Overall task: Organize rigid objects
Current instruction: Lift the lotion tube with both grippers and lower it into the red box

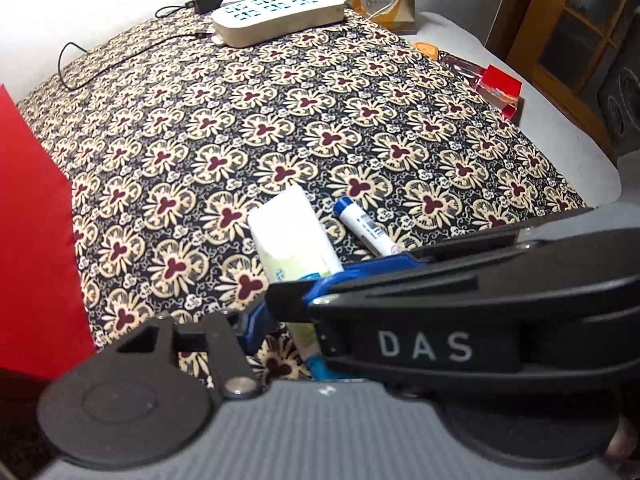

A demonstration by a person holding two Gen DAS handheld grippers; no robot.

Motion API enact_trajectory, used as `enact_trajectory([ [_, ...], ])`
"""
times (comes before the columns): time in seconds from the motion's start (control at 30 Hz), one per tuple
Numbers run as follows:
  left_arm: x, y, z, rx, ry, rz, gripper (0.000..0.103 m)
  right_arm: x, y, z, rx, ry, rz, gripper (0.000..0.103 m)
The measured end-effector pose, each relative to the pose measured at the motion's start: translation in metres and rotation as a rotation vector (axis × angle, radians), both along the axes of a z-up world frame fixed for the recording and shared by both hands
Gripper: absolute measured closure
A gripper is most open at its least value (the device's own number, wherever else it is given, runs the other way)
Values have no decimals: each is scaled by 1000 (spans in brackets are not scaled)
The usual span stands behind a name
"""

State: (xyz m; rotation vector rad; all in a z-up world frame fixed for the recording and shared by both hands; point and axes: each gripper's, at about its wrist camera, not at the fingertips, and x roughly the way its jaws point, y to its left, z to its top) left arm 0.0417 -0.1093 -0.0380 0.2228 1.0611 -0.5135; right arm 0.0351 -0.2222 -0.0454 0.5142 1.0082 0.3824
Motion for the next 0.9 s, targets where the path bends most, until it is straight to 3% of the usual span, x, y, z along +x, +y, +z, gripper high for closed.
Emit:
enact_trajectory([
  [0.43, -18, 21, 13, -21, -5, -13, 65, -17, 18, 7, 27, 5, -18, 96],
  [0.9, -39, 82, 84, -43, -221, -38, 70, -15, 86, 79, 45, -174, -27, 98],
])
